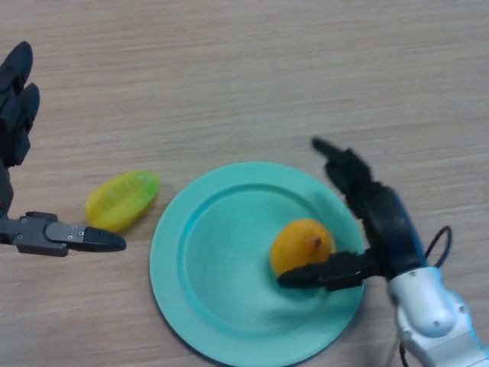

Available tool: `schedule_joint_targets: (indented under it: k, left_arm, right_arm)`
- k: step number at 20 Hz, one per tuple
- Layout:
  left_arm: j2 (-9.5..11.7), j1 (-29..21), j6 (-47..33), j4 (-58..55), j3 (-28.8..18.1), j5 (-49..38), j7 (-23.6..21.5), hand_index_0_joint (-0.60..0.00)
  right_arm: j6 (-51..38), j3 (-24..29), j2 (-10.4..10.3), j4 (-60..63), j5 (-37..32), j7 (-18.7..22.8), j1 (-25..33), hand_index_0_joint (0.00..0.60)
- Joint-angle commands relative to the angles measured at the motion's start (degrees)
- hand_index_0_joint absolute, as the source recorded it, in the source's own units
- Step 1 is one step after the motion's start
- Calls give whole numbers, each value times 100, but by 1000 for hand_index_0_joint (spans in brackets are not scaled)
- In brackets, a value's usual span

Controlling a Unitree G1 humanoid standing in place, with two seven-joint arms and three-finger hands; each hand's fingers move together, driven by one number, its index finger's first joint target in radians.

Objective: Pick up the yellow pear and place it on the plate

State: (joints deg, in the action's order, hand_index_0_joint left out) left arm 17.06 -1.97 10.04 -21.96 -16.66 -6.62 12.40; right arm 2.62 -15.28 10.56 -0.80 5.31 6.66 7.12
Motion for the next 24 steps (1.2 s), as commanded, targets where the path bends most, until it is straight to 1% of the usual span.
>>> schedule_joint_targets:
  k: [1, 2, 3, 4, 5, 7, 9, 10, 11, 12, 13, 14, 15, 18, 19, 22, 24]
  left_arm:
    - [325, -176, -876, -235, -232, -97, -122, 0]
    - [329, -179, -818, -262, -234, -129, -87, 0]
    - [332, -178, -721, -298, -230, -160, -32, 0]
    - [330, -174, -664, -325, -224, -160, -2, 0]
    - [325, -169, -623, -374, -221, -136, 25, 0]
    - [342, -195, -501, -443, -178, -82, 105, 0]
    - [342, -220, -384, -519, -149, -69, 217, 0]
    - [349, -231, -334, -532, -151, -82, 248, 0]
    - [365, -283, -121, -572, -189, -254, 275, 0]
    - [369, -333, 20, -593, -190, -372, 205, 0]
    - [367, -409, 129, -635, -137, -514, 51, 0]
    - [377, -430, 180, -676, -112, -545, 16, 0]
    - [381, -466, 169, -715, -74, -537, -32, 0]
    - [364, -488, 112, -680, -6, -464, -90, 0]
    - [360, -502, 88, -647, 66, -335, -99, 0]
    - [333, -554, 310, -731, 166, -266, -86, 0]
    - [266, -521, 289, -770, 233, -191, -139, 0]
  right_arm:
    - [-123, 794, 32, -1170, 54, -298, 155, 0]
    - [79, 999, 32, -1473, -57, -440, 141, 0]
    - [333, 1329, 58, -1889, -190, -658, 93, 0]
    - [500, 1532, 120, -2155, -308, -783, 18, 0]
    - [837, 1811, 239, -2608, -588, -949, -137, 0]
    - [1148, 2103, 388, -3092, -701, -1170, -361, 0]
    - [1226, 2265, 424, -3416, -658, -1383, -593, 0]
    - [1320, 2295, 430, -3537, -639, -1450, -626, 0]
    - [1428, 2260, 469, -3699, -363, -1559, -646, 0]
    - [1388, 2223, 491, -3712, -120, -1623, -637, 0]
    - [1186, 2170, 517, -3658, 343, -1724, -596, 0]
    - [1073, 2155, 515, -3612, 517, -1768, -574, 0]
    - [941, 2144, 512, -3569, 700, -1895, -551, 0]
    - [956, 2115, 486, -3650, 779, -2096, -569, 0]
    - [929, 2095, 497, -3685, 909, -2178, -625, 0]
    - [806, 2016, 472, -3697, 1242, -2288, -703, 0]
    - [838, 1965, 441, -3713, 1364, -2302, -697, 0]
